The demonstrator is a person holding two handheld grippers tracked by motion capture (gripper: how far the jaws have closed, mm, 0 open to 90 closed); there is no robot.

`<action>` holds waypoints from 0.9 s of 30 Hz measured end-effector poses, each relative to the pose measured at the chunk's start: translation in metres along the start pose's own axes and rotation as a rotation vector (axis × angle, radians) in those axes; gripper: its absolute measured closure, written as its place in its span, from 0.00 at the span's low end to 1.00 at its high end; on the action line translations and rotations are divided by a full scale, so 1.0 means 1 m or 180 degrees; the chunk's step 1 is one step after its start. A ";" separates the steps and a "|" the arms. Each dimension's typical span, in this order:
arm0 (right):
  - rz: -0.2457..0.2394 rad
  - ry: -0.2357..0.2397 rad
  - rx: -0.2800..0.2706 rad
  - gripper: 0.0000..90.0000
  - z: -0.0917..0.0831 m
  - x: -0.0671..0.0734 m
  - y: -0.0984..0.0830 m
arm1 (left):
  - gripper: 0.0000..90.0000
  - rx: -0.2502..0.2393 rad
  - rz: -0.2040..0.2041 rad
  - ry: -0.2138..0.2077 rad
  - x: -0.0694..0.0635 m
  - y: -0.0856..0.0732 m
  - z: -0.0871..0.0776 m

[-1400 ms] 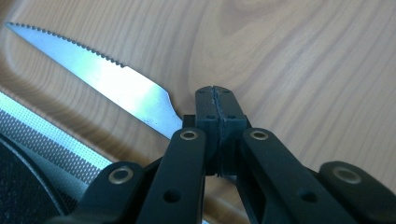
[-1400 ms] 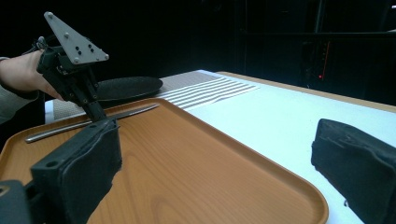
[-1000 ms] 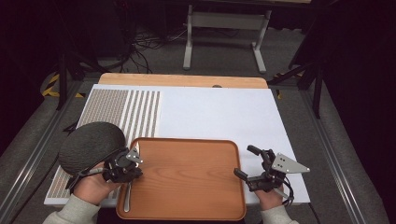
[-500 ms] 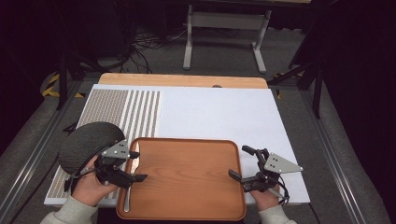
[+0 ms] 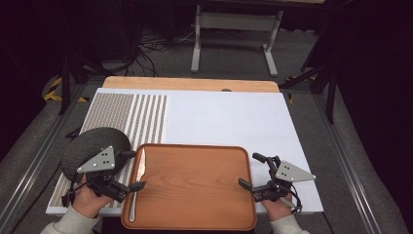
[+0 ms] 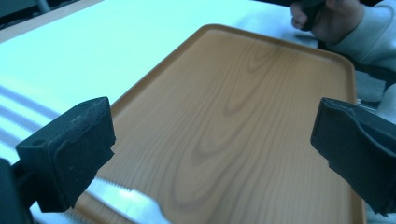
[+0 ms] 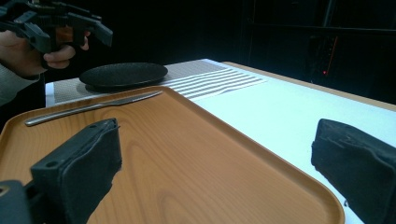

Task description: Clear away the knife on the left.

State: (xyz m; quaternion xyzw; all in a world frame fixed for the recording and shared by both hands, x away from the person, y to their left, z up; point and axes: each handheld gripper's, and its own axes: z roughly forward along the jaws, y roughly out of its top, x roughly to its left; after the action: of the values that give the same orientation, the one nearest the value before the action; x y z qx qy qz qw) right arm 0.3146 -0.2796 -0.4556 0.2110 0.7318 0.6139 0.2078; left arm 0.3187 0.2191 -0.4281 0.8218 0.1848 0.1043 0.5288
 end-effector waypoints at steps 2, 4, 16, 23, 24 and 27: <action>-0.0007 -0.0001 -0.0001 0.02 -0.001 -0.001 0.000 | 0.01 -0.0211 -0.0011 0.0088 -0.001 -0.014 -0.005; 0.0000 -0.0004 -0.0006 0.02 -0.001 -0.001 -0.001 | 0.01 -0.0282 -0.0015 0.0147 -0.001 -0.019 -0.006; 0.0066 -0.0031 -0.0008 0.02 -0.004 -0.003 -0.003 | 0.01 -0.0702 -0.0131 0.0525 -0.001 -0.058 -0.011; 0.0098 -0.0025 -0.0016 0.02 -0.005 -0.004 -0.004 | 0.01 -0.0790 -0.0205 0.0435 -0.003 -0.066 -0.008; 0.0097 -0.0020 -0.0009 0.02 -0.004 -0.004 -0.004 | 0.01 -0.0812 -0.0220 0.0439 -0.003 -0.066 -0.008; 0.0094 -0.0016 -0.0002 0.02 -0.004 -0.004 -0.004 | 0.01 -0.0797 -0.0249 0.0449 -0.001 -0.067 -0.009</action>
State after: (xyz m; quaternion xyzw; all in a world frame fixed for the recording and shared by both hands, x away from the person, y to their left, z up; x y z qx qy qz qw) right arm 0.3154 -0.2856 -0.4588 0.2232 0.7278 0.6166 0.2006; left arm 0.3012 0.2512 -0.4855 0.7322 0.2390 0.1633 0.6165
